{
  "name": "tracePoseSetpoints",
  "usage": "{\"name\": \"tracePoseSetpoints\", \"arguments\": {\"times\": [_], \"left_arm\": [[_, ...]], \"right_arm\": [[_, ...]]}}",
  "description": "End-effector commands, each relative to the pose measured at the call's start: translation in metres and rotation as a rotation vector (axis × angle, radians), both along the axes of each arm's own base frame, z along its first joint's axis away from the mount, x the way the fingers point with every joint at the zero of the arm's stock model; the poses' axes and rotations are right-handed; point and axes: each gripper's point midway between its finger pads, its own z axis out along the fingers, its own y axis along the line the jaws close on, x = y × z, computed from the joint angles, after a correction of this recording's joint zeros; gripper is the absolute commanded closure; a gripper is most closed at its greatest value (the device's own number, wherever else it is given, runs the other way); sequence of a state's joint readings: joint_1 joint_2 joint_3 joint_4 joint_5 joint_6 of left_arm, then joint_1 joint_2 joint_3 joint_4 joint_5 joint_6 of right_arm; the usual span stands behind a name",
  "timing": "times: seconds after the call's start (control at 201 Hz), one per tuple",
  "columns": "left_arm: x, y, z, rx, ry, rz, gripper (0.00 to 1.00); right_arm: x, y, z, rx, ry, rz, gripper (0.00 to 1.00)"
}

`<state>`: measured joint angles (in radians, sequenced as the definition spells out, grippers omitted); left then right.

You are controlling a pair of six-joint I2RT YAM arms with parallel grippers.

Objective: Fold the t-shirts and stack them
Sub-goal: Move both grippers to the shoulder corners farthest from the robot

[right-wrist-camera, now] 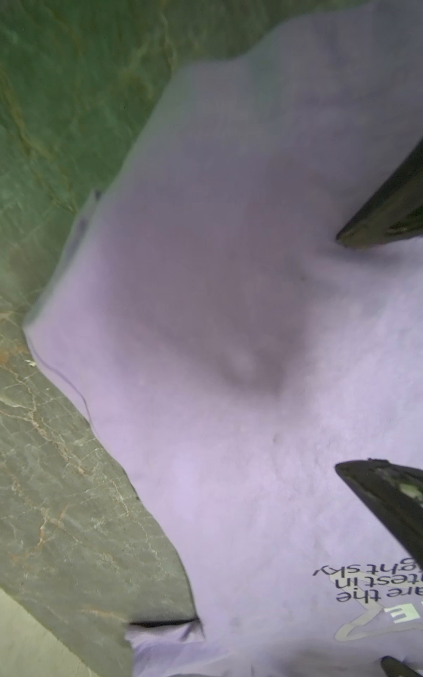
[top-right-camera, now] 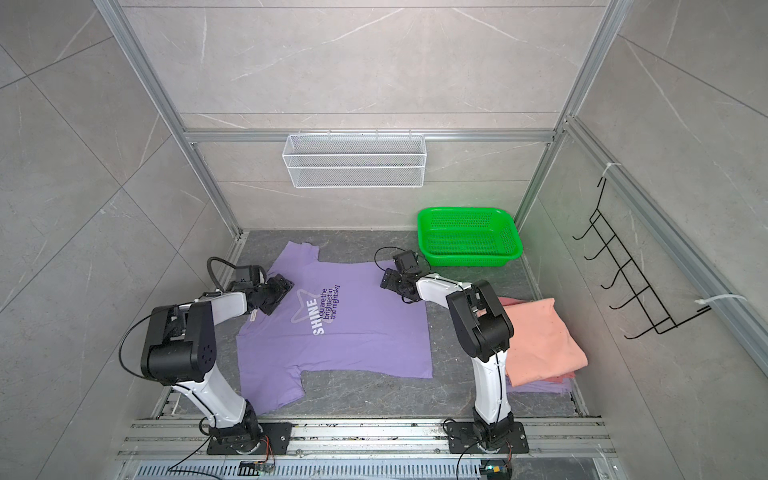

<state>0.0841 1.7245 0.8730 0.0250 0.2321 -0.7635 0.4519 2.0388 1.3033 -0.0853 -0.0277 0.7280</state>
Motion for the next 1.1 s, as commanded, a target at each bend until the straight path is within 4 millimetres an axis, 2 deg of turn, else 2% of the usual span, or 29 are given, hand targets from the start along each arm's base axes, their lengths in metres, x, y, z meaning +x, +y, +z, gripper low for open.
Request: {"name": "tracePoseSetpoints", "arguments": {"times": [0.0,0.065,0.194,0.304,0.359,0.458,0.543,0.643,0.742,0.827,0.986,1.091], "left_arm": [[-0.079,0.021,-0.051,0.039,0.279,0.105,0.14],[-0.093,0.027,-0.049,0.056,0.292,0.125,0.13],[-0.109,0.034,-0.041,0.078,0.293,0.154,0.12],[-0.111,0.038,-0.024,0.102,0.260,0.170,0.12],[-0.106,0.037,-0.011,0.103,0.220,0.156,0.12],[-0.079,0.029,0.031,0.094,0.077,0.069,0.12],[-0.054,0.027,0.069,0.114,-0.011,0.006,0.13],[-0.028,0.033,0.090,0.149,-0.042,-0.017,0.14],[0.003,0.039,0.096,0.177,-0.049,-0.032,0.15],[0.030,0.046,0.090,0.205,-0.010,-0.054,0.16],[0.085,0.055,0.079,0.250,0.019,-0.120,0.19],[0.112,0.058,0.072,0.266,0.035,-0.162,0.20]], "right_arm": [[-0.048,-0.010,-0.041,0.002,0.172,-0.010,0.11],[-0.060,-0.015,-0.045,0.001,0.199,-0.026,0.11],[-0.083,-0.026,-0.047,-0.009,0.223,-0.059,0.12],[-0.094,-0.035,-0.038,-0.004,0.177,-0.088,0.11],[-0.092,-0.037,-0.030,-0.018,0.145,-0.070,0.11],[-0.077,-0.031,-0.008,-0.046,0.083,-0.007,0.11],[-0.057,-0.023,0.016,-0.067,0.014,0.036,0.11],[-0.034,-0.020,0.041,-0.097,-0.050,0.032,0.11],[-0.011,-0.026,0.062,-0.166,-0.095,-0.003,0.10],[0.006,-0.032,0.071,-0.213,-0.105,-0.033,0.10],[0.031,-0.043,0.073,-0.222,-0.108,-0.079,0.10],[0.042,-0.051,0.072,-0.208,-0.110,-0.103,0.10]]}}
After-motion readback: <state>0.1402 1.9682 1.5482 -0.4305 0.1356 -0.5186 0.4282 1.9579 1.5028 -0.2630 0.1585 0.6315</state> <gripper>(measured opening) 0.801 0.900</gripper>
